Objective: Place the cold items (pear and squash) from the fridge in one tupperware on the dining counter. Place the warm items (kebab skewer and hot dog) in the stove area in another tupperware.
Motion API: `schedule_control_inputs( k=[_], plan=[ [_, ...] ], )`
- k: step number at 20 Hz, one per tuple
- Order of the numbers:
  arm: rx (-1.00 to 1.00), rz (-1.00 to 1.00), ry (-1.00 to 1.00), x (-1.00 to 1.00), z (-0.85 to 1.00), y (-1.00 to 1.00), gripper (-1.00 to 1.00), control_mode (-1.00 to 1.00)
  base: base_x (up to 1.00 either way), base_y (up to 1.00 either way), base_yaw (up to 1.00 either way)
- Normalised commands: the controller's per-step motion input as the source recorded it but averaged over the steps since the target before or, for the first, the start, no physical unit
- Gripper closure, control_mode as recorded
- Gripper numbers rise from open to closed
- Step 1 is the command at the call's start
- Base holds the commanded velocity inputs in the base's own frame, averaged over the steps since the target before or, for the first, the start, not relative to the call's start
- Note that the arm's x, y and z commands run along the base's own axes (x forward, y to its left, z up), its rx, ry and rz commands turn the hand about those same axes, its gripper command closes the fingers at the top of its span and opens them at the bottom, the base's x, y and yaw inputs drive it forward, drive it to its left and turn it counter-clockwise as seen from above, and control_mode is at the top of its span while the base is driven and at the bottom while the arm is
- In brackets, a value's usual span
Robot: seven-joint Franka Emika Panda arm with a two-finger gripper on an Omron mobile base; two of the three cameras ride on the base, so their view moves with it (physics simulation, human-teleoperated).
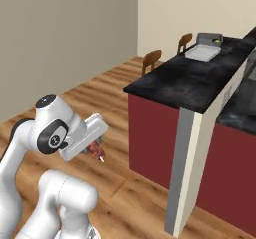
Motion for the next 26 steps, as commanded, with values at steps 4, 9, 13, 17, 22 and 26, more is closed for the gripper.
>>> schedule_control_inputs(
  k=[4, 9, 13, 17, 22, 26],
  plan=[
    [0.0, 0.0, 0.0, 0.0, 0.0, 0.0, 1.0, 1.0, 0.8, 1.0, -0.23],
    [0.0, 0.0, 0.0, 0.0, 0.0, 0.0, 1.0, 1.0, 0.69, 1.0, -0.42],
    [0.0, 0.0, 0.0, 0.0, 0.0, 0.0, 1.0, 1.0, 0.61, 0.9, -0.55],
    [0.0, 0.0, 0.0, 0.0, 0.0, 0.0, 1.0, 1.0, 0.6, 0.89, -0.56],
    [0.0, 0.0, 0.0, 0.0, 0.0, 0.0, 1.0, 1.0, 0.59, 0.9, -0.55],
    [0.0, 0.0, 0.0, 0.0, 0.0, 0.0, 1.0, 1.0, 0.7, 1.0, -0.44]
  ],
)
